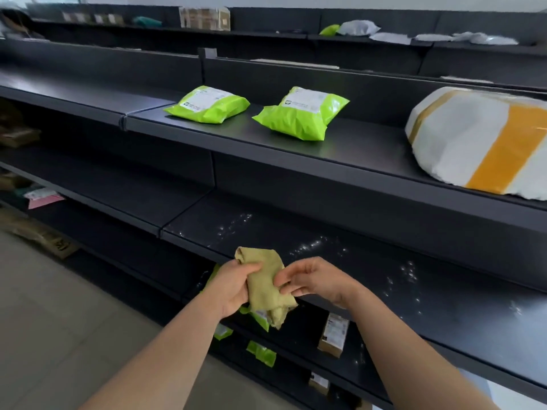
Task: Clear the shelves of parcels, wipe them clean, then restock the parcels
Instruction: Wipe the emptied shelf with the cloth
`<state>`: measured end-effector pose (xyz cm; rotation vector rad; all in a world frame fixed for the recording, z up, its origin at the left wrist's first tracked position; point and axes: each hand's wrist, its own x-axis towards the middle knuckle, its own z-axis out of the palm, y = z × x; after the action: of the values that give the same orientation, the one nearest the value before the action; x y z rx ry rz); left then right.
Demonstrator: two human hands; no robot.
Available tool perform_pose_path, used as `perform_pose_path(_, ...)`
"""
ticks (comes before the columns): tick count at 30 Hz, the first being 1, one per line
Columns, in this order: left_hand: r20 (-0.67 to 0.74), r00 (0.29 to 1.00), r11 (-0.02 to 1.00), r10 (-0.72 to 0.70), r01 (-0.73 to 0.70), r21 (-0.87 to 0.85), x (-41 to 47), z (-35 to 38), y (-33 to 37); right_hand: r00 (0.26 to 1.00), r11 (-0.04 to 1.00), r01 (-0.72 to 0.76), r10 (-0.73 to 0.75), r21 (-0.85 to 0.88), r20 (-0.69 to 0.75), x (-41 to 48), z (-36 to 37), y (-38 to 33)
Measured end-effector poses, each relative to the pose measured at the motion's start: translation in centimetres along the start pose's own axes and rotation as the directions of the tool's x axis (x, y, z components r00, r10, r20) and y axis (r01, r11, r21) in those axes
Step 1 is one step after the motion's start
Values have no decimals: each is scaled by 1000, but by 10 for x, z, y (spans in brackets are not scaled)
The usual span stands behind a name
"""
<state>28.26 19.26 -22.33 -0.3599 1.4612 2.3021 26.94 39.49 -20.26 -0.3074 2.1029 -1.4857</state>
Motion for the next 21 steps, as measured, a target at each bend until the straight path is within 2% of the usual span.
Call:
perform_pose_path(2,-40,999,1000,-3,4,28,11,-8,3,991,999,-19,23,31,-131,22,-3,7)
perform_pose_path(4,-31,999,999,-21,22,45,16,-19,10,981,997,-52,41,-54,-189,38,-5,14)
perform_pose_path(8,49,997,993,-62,57,100,29,-47,29,998,997,-60,61,-38,30,74,2,16)
perform_pose_path(10,89,993,989,-79,67,131,36,-61,38,997,997,-61,63,-49,45,89,7,17)
perform_pose_path(12,76,994,986,-84,72,149,47,-81,48,997,997,-77,76,-23,-11,110,13,17)
perform_pose_path(16,-57,995,968,-84,95,232,69,-128,63,986,987,-152,155,51,-63,148,24,12)
perform_pose_path(18,-93,991,952,-96,119,281,82,-152,68,973,980,-199,200,19,-116,169,36,8)
perform_pose_path(21,-119,987,933,-109,143,331,108,-182,81,936,964,-251,217,-93,-276,205,53,1)
